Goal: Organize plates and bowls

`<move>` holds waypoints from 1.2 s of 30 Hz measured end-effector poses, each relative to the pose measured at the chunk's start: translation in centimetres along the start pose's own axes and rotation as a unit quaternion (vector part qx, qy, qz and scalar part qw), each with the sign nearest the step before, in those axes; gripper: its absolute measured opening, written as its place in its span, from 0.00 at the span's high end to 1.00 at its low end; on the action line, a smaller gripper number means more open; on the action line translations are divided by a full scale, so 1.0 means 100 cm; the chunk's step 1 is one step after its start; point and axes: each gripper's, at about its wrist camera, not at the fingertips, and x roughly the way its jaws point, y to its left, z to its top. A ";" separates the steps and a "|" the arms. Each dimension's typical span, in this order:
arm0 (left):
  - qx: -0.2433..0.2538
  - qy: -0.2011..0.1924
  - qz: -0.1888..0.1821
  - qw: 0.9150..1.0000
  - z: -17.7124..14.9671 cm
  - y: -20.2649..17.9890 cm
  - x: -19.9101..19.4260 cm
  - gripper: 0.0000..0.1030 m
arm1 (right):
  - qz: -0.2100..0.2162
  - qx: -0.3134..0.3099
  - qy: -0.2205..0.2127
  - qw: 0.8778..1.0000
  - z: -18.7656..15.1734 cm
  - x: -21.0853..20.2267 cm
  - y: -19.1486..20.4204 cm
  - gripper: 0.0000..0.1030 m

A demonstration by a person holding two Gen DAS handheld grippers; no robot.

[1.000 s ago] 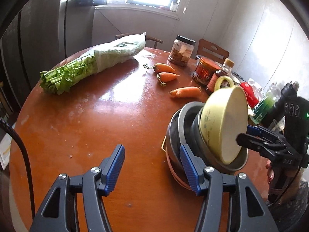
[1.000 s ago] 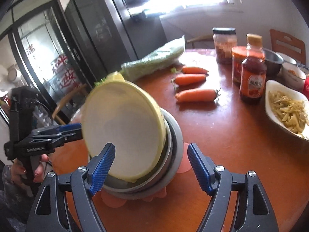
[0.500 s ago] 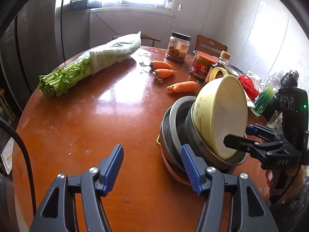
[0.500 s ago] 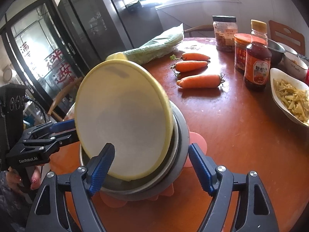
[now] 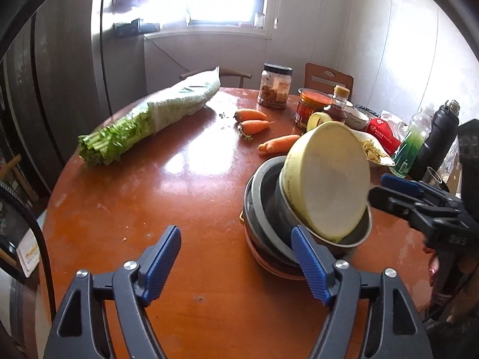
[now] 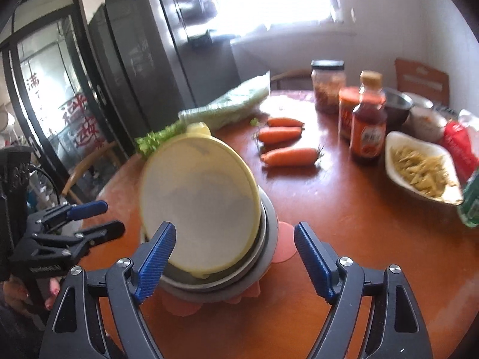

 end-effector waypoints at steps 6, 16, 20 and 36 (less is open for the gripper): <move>-0.007 -0.019 0.013 1.000 -0.015 -0.014 -0.018 0.17 | -0.030 0.003 -0.042 0.999 -0.020 -0.038 0.018 0.17; -0.032 -0.027 0.026 0.999 -0.056 -0.032 -0.028 0.09 | -0.072 0.005 -0.046 0.996 -0.074 -0.062 0.035 0.16; -0.049 -0.016 0.022 0.998 -0.075 -0.036 -0.027 0.09 | -0.088 -0.003 -0.060 0.994 -0.097 -0.070 0.041 0.16; -0.049 -0.012 0.057 0.997 -0.117 -0.058 -0.026 0.09 | -0.075 0.027 -0.041 0.996 -0.147 -0.081 0.030 0.15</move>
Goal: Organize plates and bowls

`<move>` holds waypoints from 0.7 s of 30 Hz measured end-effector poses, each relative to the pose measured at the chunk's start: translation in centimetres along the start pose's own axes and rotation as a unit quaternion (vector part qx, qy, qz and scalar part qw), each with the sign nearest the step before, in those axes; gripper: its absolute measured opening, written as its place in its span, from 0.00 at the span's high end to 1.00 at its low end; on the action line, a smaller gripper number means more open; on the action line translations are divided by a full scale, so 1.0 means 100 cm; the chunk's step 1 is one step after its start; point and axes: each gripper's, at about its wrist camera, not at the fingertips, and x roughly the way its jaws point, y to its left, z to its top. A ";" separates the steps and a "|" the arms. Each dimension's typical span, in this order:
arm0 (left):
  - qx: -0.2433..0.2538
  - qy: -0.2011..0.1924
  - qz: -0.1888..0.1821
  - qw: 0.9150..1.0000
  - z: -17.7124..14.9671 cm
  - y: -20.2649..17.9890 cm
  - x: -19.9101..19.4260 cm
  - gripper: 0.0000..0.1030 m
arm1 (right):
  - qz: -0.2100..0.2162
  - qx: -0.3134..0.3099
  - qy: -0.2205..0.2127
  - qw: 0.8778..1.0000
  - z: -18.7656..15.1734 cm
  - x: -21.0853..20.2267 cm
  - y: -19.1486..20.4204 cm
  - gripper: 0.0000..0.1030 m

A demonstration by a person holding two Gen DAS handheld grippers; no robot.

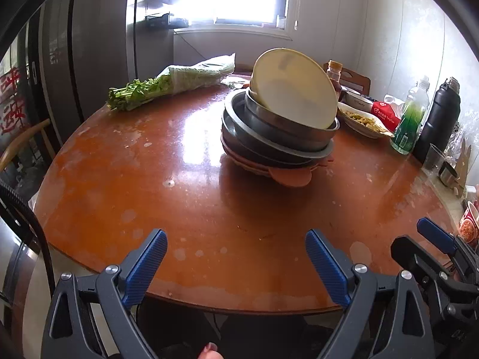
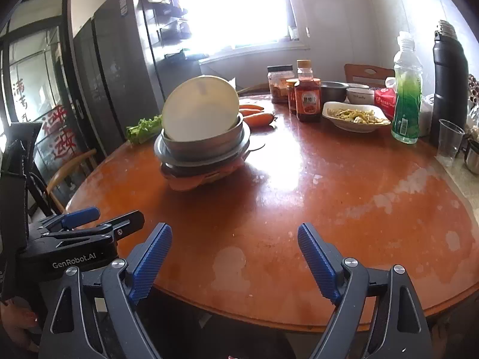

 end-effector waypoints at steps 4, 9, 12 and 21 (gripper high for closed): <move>-0.006 0.004 -0.002 1.000 -0.005 -0.001 0.001 0.09 | 0.006 0.005 0.003 1.000 -0.002 0.002 -0.001 0.15; -0.011 0.011 0.009 1.000 -0.008 0.002 0.006 0.09 | 0.003 0.008 0.006 1.000 -0.002 0.008 -0.002 0.15; -0.014 0.015 0.015 1.000 -0.009 0.004 0.010 0.09 | 0.000 0.000 0.008 1.000 -0.004 0.011 -0.001 0.15; -0.005 0.028 0.019 0.999 -0.015 0.001 0.017 0.09 | 0.002 0.008 0.018 1.000 -0.006 0.015 -0.004 0.15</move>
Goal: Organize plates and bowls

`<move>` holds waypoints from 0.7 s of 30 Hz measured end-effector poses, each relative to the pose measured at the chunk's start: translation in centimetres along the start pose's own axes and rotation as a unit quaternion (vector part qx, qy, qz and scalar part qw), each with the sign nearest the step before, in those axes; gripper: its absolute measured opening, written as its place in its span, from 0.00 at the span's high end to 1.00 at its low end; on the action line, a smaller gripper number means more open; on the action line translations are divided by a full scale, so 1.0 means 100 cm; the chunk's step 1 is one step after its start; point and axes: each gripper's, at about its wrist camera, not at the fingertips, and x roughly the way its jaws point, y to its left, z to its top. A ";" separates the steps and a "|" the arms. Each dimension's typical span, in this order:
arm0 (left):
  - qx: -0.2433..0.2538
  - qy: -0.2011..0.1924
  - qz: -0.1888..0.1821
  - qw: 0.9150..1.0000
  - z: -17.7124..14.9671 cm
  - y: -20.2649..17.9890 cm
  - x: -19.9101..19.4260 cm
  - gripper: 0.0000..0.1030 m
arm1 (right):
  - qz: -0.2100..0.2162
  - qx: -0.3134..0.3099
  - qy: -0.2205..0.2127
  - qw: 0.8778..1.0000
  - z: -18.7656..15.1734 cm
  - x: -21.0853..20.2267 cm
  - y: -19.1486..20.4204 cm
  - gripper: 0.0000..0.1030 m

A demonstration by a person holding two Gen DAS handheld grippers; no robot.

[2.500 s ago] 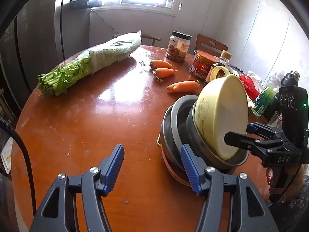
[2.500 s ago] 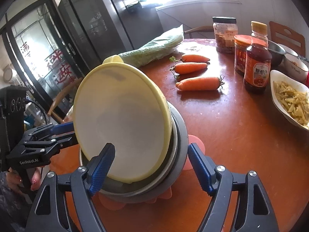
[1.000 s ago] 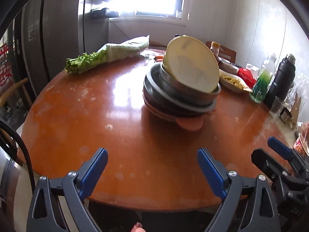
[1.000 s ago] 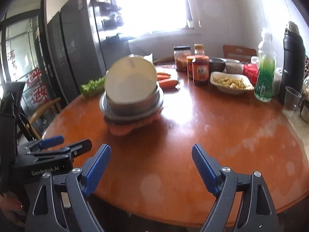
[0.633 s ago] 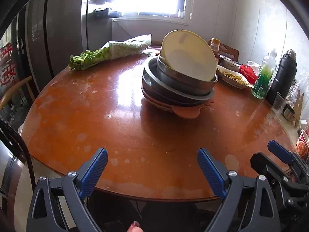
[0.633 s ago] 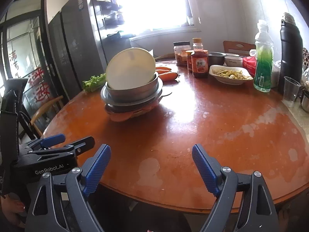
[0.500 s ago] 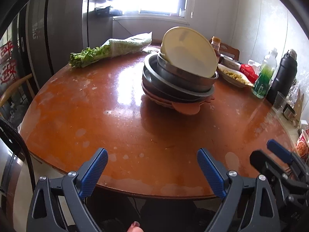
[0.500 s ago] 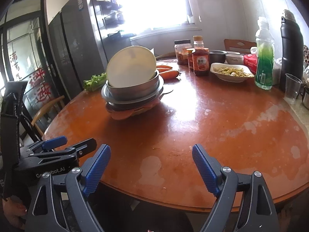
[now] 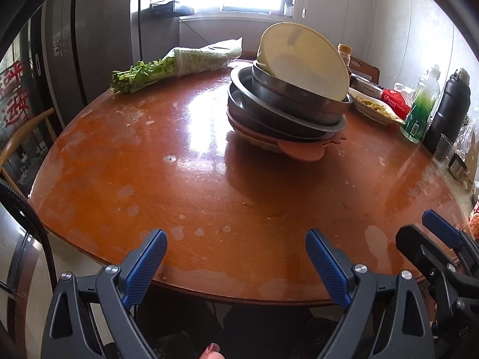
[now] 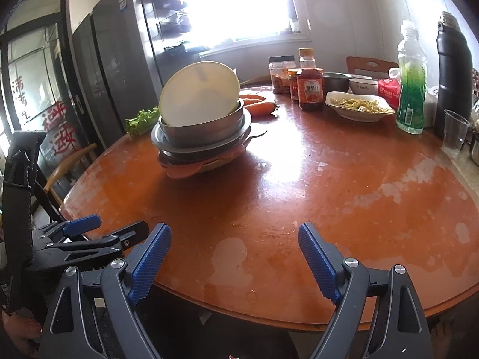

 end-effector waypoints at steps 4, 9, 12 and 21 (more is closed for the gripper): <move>-0.001 0.000 0.003 1.000 0.000 0.001 0.000 0.09 | 0.001 -0.001 0.002 1.000 0.000 0.001 0.000 0.15; -0.001 0.000 0.005 1.000 -0.001 0.003 0.001 0.09 | 0.002 -0.003 0.007 1.000 -0.001 0.004 0.001 0.15; -0.002 0.001 0.005 1.000 -0.001 0.003 0.002 0.09 | 0.002 -0.003 0.009 1.000 -0.001 0.005 0.001 0.15; 0.003 0.001 0.007 1.000 -0.002 0.003 0.001 0.09 | 0.002 0.000 0.012 1.000 -0.002 0.007 0.001 0.15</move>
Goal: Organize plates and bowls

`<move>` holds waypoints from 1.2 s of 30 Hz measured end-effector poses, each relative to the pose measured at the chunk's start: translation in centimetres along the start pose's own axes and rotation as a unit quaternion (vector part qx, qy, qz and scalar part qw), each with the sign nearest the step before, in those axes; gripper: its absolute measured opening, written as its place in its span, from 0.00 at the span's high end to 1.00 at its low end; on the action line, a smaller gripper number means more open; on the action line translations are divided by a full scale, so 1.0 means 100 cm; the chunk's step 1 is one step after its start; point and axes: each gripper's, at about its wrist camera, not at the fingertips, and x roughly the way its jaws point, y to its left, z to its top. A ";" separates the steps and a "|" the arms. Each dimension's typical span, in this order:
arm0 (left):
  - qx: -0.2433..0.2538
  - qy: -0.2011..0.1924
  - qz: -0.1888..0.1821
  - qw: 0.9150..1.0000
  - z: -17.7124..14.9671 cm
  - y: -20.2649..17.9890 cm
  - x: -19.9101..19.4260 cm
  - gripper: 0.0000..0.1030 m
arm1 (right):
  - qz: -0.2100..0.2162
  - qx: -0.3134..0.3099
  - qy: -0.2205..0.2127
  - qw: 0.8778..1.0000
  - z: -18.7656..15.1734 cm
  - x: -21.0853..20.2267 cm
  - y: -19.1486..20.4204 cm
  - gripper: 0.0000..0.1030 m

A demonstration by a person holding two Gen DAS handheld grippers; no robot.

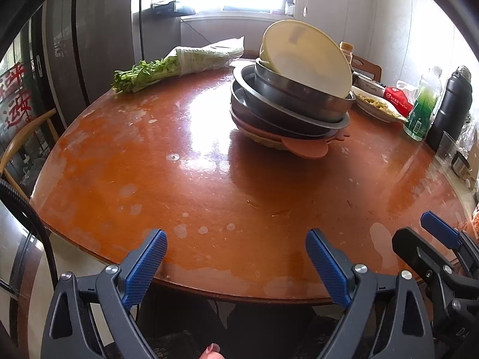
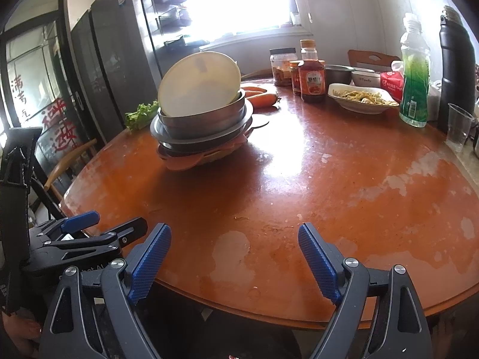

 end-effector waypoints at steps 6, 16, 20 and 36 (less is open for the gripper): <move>-0.003 0.002 0.002 1.000 -0.001 0.002 0.001 0.09 | -0.003 0.000 0.005 1.000 -0.001 0.001 0.000 0.15; 0.004 0.000 0.005 1.000 -0.001 0.000 0.002 0.09 | 0.000 0.003 0.007 1.000 -0.001 0.003 0.000 0.15; 0.001 -0.003 0.009 1.000 0.000 0.002 0.001 0.09 | 0.002 0.004 0.009 1.000 0.000 0.004 -0.001 0.15; 0.005 -0.001 0.012 1.000 -0.001 0.002 0.001 0.09 | 0.008 0.003 0.012 1.000 0.001 0.004 0.000 0.15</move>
